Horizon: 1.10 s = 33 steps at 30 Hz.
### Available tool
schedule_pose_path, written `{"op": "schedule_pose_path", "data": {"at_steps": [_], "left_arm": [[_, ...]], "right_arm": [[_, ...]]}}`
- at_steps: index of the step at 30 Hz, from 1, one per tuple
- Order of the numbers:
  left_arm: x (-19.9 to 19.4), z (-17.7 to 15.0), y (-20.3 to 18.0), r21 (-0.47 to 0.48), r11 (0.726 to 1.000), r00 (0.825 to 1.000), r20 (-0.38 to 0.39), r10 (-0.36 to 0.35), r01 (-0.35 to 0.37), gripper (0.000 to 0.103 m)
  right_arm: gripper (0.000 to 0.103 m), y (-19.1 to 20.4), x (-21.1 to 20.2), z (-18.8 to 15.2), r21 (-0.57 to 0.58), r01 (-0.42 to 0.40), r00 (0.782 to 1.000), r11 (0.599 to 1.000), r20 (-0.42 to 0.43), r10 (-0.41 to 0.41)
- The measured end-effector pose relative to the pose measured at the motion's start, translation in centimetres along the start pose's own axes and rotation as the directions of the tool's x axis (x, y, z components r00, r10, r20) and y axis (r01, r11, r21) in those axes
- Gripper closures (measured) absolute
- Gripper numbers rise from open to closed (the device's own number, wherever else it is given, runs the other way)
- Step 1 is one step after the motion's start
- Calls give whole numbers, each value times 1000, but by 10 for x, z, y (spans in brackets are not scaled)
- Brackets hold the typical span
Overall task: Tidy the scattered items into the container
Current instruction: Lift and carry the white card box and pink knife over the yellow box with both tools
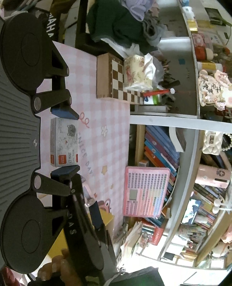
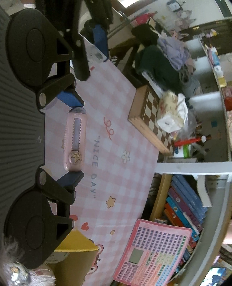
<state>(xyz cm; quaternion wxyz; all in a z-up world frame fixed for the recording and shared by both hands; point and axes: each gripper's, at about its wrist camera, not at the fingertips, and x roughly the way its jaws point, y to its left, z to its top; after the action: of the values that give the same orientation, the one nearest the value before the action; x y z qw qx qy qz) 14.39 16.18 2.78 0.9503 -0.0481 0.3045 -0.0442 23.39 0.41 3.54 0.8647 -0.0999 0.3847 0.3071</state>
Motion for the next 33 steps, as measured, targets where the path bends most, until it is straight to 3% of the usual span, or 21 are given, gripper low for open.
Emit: {"op": "schedule_pose_path", "data": {"at_steps": [12,20,33], "left_arm": [[-50,-21,-16,34,999,999,15,-41,40,51],[-79,-33,-21,53,995,996,25,-83,82,51],[-106,-53,-33,44,981,982,13,-188,188,51]], "right_arm": [[27,31,-48,-41,-11,4,1000,1000,31,-3],[27,37,-81,-71,44,24,999,999,44,-26],[27,47,-120,-122,84,101,995,991,20,-103]]}}
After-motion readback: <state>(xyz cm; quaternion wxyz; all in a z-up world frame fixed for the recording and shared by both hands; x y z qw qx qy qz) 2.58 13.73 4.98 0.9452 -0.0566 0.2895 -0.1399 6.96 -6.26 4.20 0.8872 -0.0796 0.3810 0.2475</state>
